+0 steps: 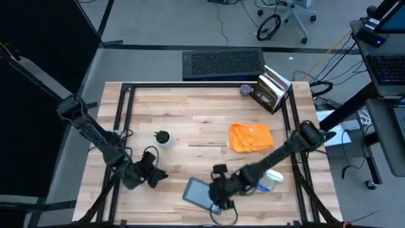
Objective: Apply microfiber cloth
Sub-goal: Spray the blue tablet with the transparent spray bottle
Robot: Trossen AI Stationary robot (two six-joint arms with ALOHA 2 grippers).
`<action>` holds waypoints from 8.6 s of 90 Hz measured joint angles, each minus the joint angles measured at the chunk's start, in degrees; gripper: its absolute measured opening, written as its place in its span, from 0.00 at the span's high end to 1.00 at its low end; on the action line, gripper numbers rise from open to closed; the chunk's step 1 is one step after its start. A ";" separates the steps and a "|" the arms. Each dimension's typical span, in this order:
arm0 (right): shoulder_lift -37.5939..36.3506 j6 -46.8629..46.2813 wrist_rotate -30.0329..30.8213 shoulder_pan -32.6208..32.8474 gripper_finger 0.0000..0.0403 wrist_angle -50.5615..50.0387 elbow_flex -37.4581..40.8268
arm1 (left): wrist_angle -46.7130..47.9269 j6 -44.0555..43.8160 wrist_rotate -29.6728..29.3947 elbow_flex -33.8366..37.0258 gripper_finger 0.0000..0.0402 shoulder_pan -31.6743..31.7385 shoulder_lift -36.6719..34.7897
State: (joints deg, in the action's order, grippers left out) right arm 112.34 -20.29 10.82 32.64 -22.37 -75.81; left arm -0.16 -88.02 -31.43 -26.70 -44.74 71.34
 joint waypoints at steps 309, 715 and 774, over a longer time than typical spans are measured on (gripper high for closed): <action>-52.71 -38.34 23.46 16.98 0.43 -59.53 -0.24 | -27.65 43.12 8.32 -12.56 0.98 12.06 21.89; -50.17 -6.17 45.26 26.29 0.02 13.97 36.00 | -26.07 67.40 21.32 -29.24 0.98 37.84 26.35; -46.26 0.41 40.14 19.79 0.02 23.13 36.00 | -32.37 73.92 24.16 -34.11 0.98 38.74 29.56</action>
State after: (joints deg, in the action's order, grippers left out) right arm 66.08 -19.88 50.96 52.43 0.76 -39.81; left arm -32.53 -14.10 -7.27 -60.81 -6.00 100.90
